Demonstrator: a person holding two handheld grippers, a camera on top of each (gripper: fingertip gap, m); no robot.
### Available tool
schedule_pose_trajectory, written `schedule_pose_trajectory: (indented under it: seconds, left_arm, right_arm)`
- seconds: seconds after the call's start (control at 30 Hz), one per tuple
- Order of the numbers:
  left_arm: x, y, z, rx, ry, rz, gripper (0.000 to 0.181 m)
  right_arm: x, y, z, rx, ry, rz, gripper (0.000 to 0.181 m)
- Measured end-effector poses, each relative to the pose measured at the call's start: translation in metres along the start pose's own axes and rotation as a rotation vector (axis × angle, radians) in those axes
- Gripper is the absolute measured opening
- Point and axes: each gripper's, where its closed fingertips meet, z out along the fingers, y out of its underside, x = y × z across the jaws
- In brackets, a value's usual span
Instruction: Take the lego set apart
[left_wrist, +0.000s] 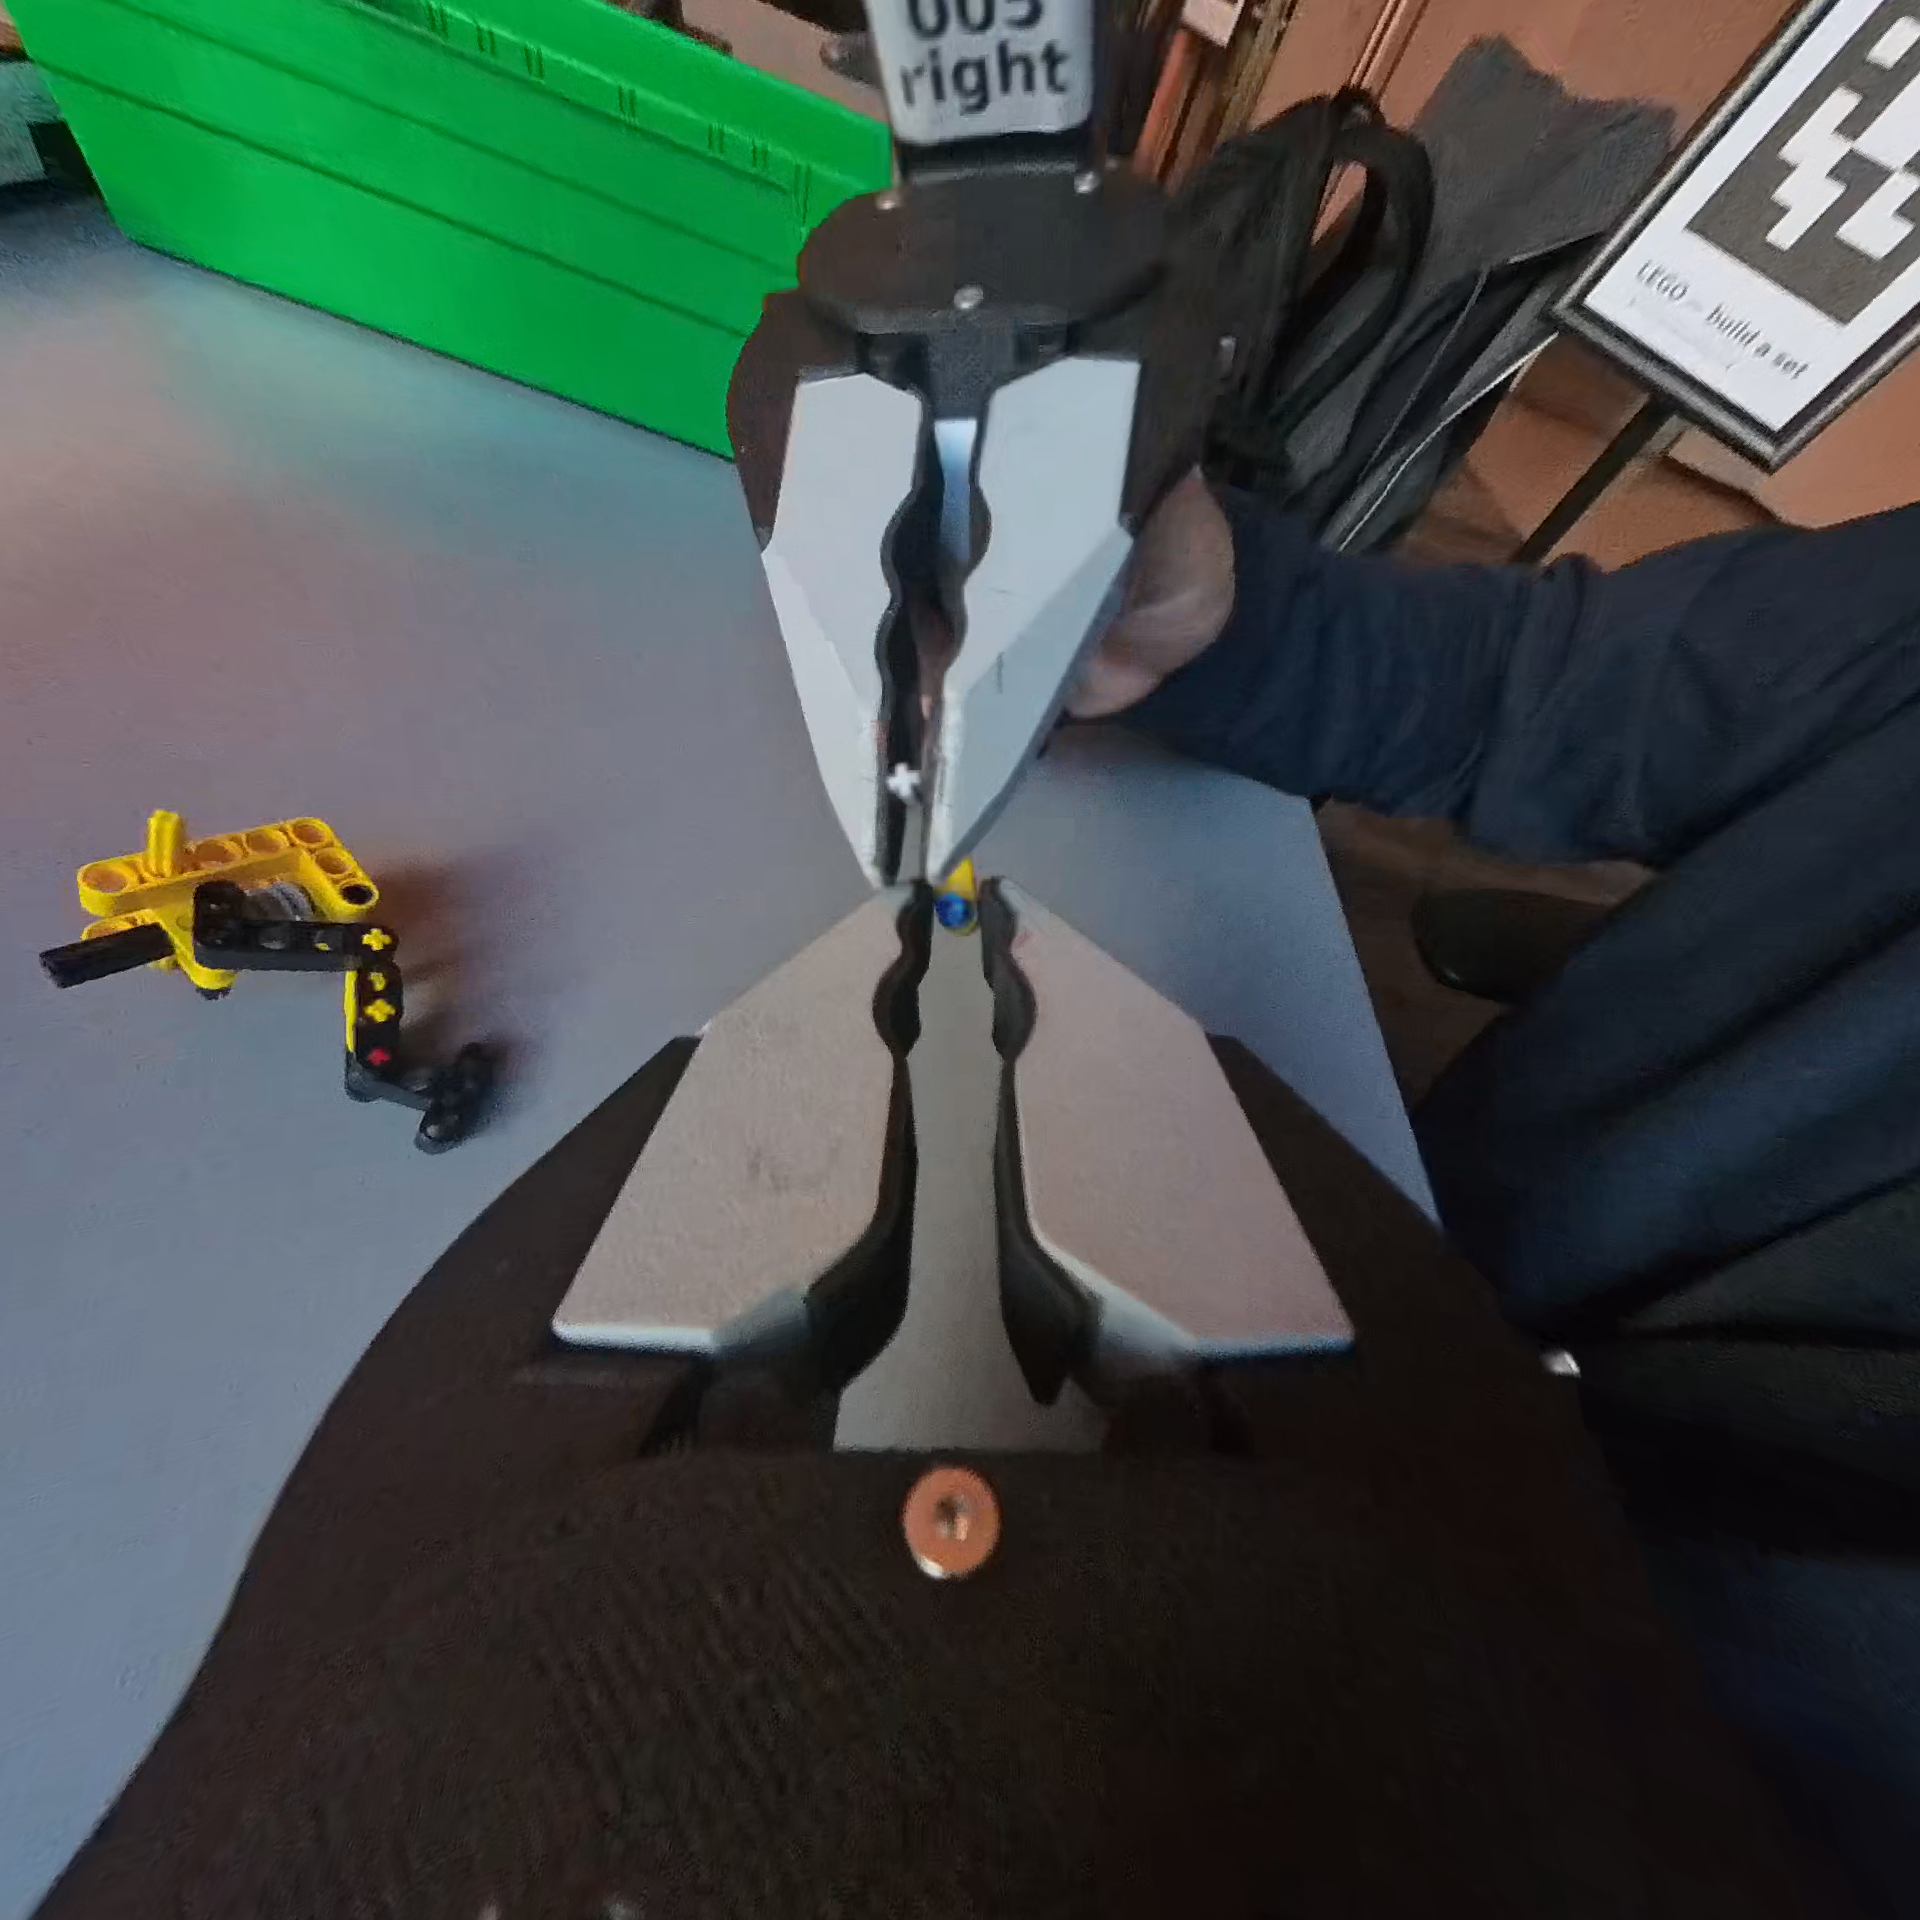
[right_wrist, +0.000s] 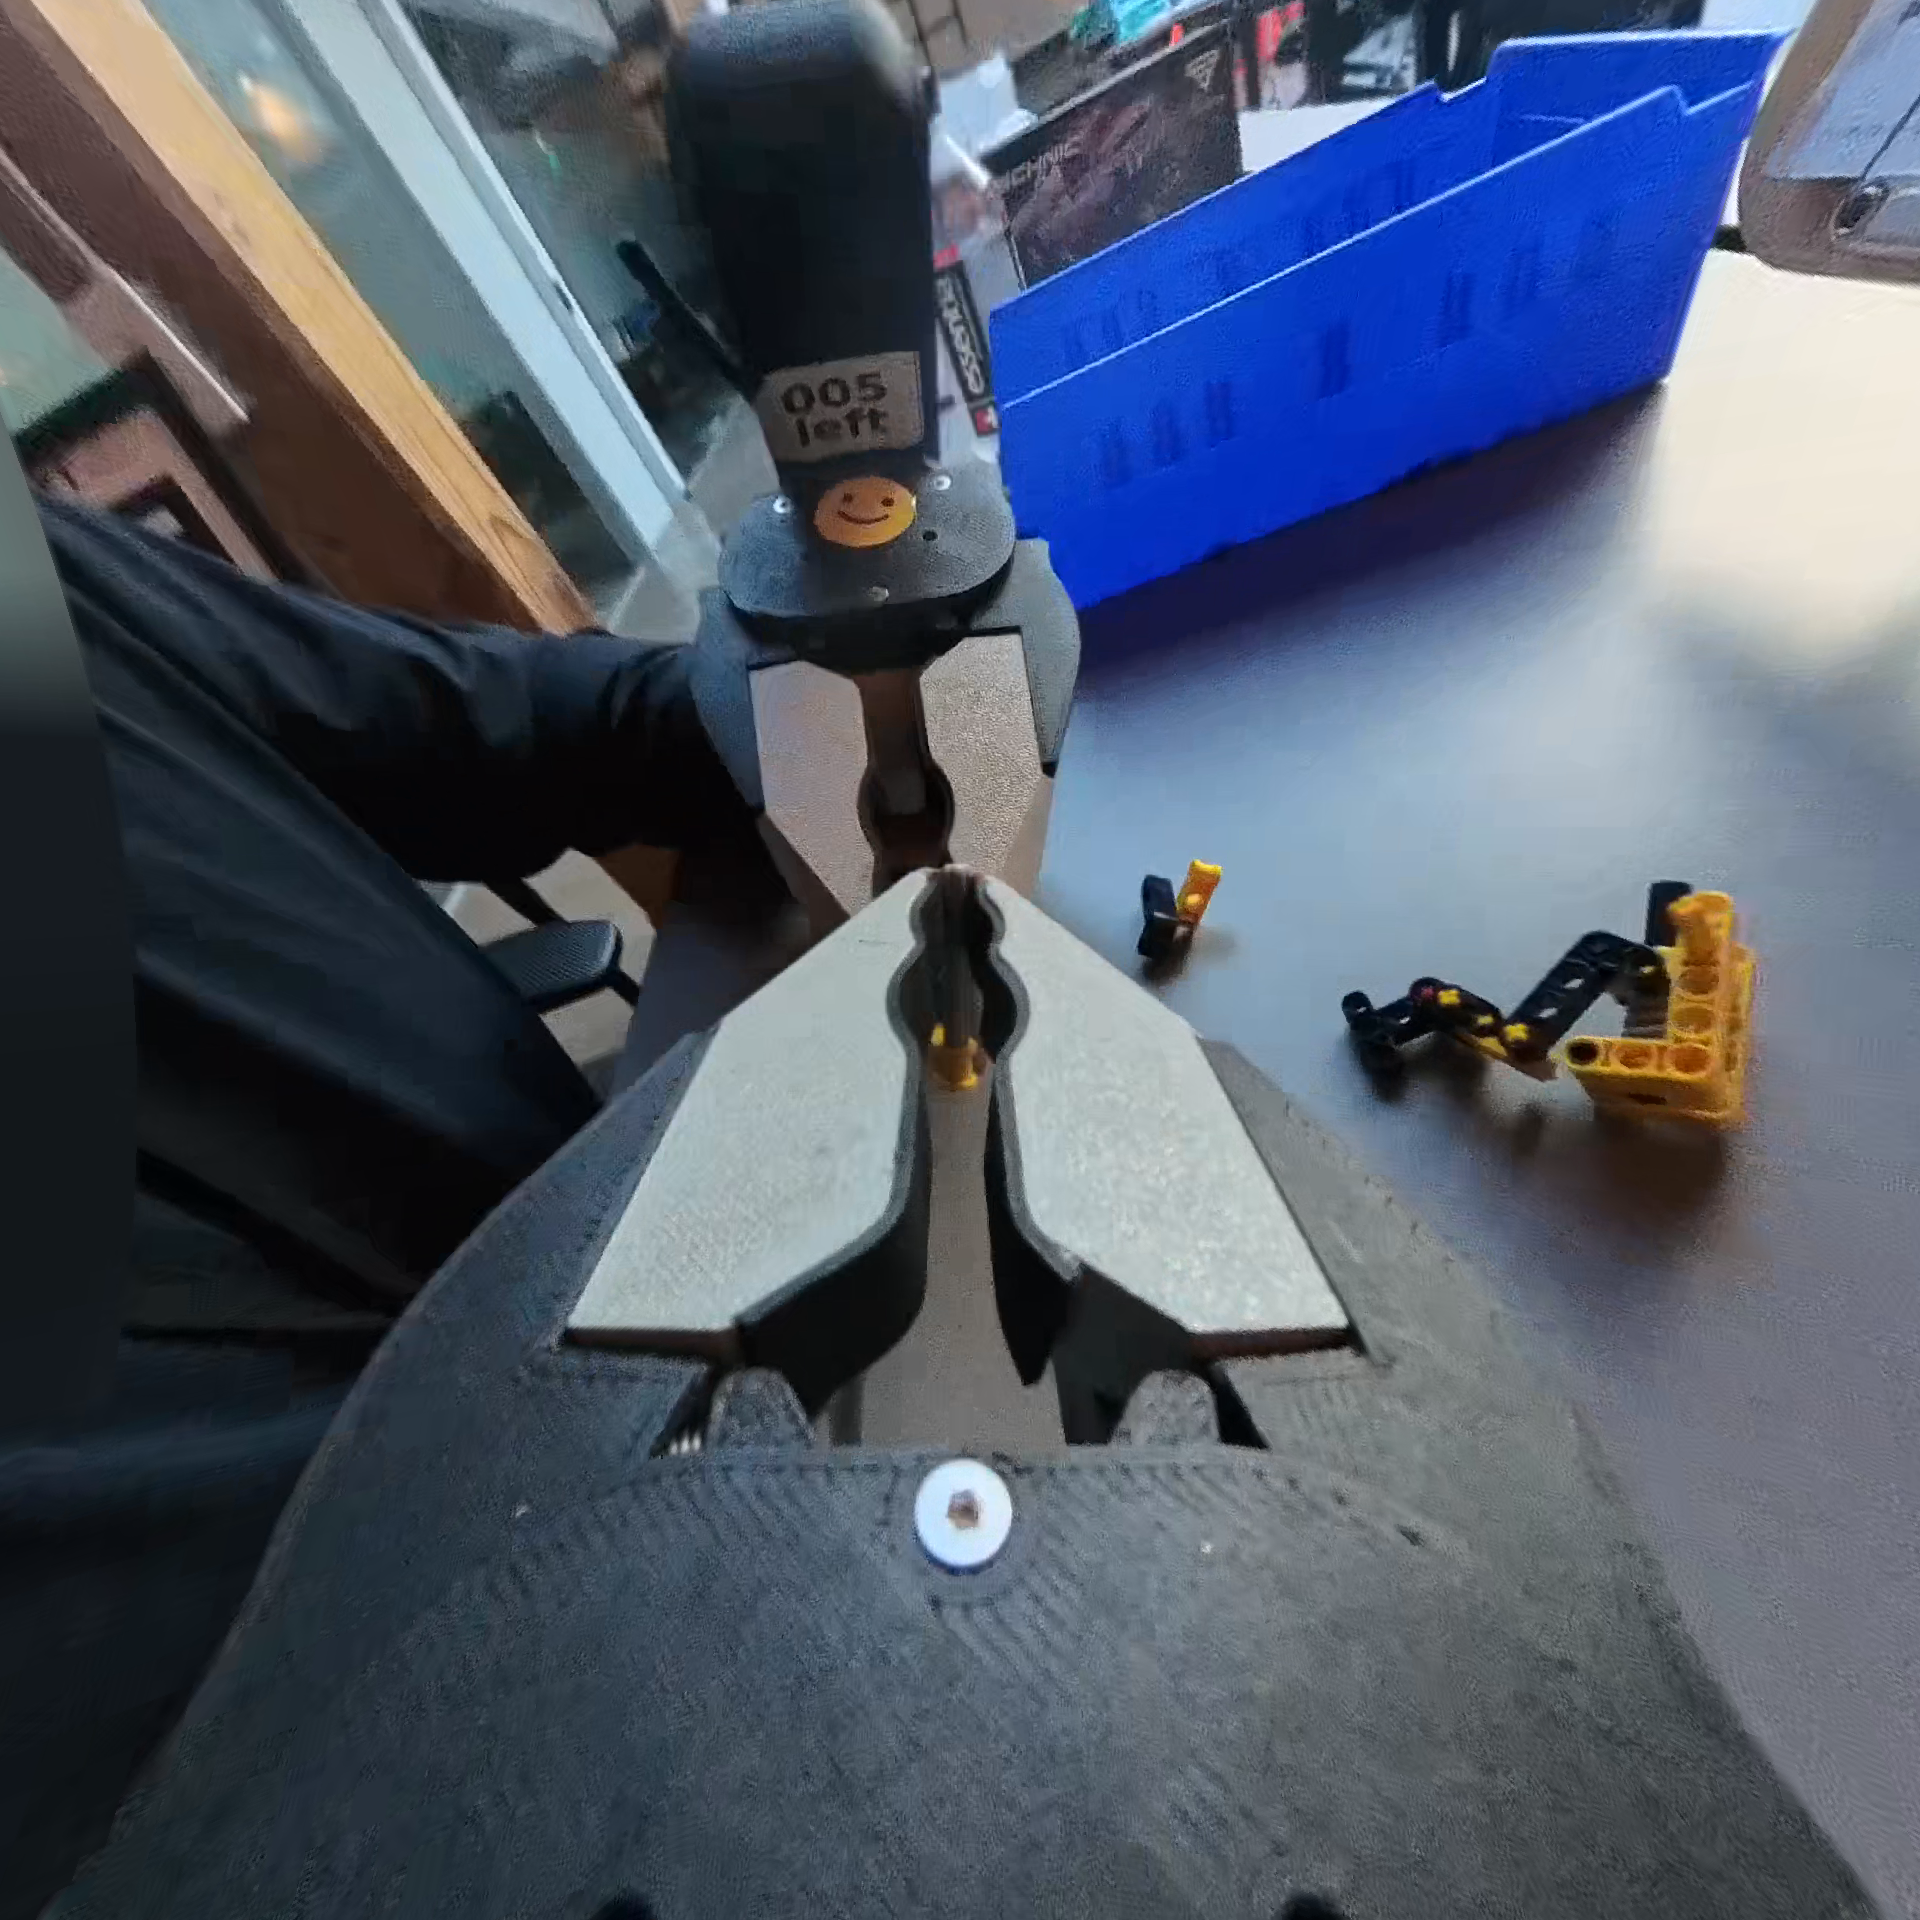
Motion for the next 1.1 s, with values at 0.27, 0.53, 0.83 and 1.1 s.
schedule_pose_trajectory:
  seconds: [0.27, 0.53, 0.83, 1.1]
  left_arm:
    - [-0.019, -0.006, 0.001, 0.044, -0.067, -0.045, 0.006]
    - [-0.037, -0.003, -0.002, -0.025, -0.168, 0.010, 0.006]
    - [-0.047, 0.001, -0.002, 0.018, -0.121, -0.088, 0.006]
    - [-0.028, 0.010, -0.002, -0.049, -0.033, -0.095, 0.005]
  right_arm:
    - [0.022, -0.011, -0.004, 0.112, 0.058, 0.205, 0.000]
    - [0.037, -0.014, 0.004, 0.082, 0.224, 0.051, 0.000]
    - [0.048, -0.013, 0.009, 0.075, 0.286, -0.012, 0.000]
    - [0.034, 0.015, -0.001, -0.136, 0.128, -0.136, 0.014]
